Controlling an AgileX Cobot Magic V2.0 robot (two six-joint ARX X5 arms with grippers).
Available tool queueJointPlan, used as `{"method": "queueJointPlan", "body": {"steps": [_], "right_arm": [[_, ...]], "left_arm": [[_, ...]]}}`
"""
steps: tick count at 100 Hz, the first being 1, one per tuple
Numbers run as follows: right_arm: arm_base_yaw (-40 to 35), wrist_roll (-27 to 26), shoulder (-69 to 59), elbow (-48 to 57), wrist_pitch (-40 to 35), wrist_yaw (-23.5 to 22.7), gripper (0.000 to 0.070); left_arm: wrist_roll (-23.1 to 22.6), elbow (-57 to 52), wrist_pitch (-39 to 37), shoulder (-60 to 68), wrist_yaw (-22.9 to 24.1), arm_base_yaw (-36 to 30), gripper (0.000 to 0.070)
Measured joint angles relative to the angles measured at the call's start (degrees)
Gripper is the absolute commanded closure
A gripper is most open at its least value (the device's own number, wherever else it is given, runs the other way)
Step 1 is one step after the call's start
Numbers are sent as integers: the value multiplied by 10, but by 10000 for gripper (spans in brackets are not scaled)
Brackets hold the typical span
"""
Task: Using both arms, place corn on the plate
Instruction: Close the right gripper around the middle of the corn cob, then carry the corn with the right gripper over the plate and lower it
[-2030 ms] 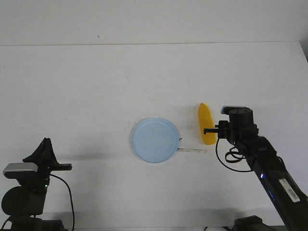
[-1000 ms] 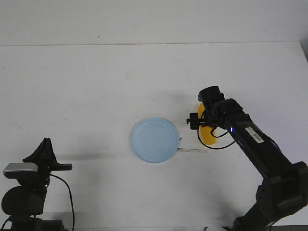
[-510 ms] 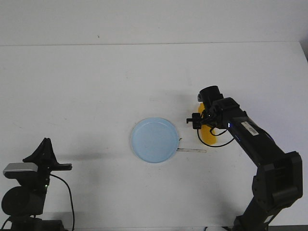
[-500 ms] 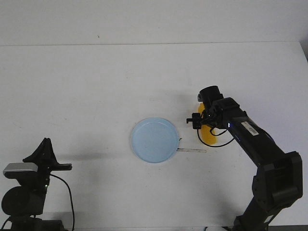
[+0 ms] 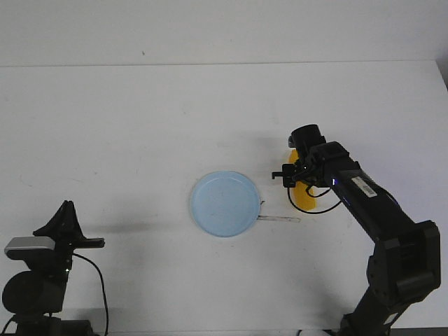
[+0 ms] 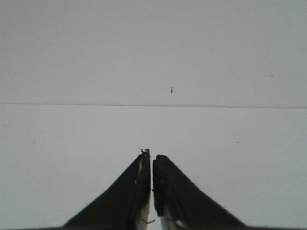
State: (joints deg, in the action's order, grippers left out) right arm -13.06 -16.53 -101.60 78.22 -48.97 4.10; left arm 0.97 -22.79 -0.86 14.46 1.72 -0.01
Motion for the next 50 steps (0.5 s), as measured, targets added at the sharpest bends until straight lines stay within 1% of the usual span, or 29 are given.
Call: {"method": "queueJointPlan", "body": {"steps": [17, 23, 32, 46, 50], "right_arm": [[-13, 4, 11, 13, -3, 0, 452], [-29, 14, 21, 28, -2, -12, 452], [-59, 31, 31, 56, 5, -51, 452], [-99, 48, 33, 63, 26, -147, 451], [-111, 49, 33, 63, 30, -154, 450]], "left_arm": [[0, 0, 0, 0, 0, 0, 698], [0, 0, 0, 0, 0, 0, 698], [0, 0, 0, 0, 0, 0, 698], [0, 0, 0, 0, 0, 0, 698], [0, 0, 0, 0, 0, 0, 698]]}}
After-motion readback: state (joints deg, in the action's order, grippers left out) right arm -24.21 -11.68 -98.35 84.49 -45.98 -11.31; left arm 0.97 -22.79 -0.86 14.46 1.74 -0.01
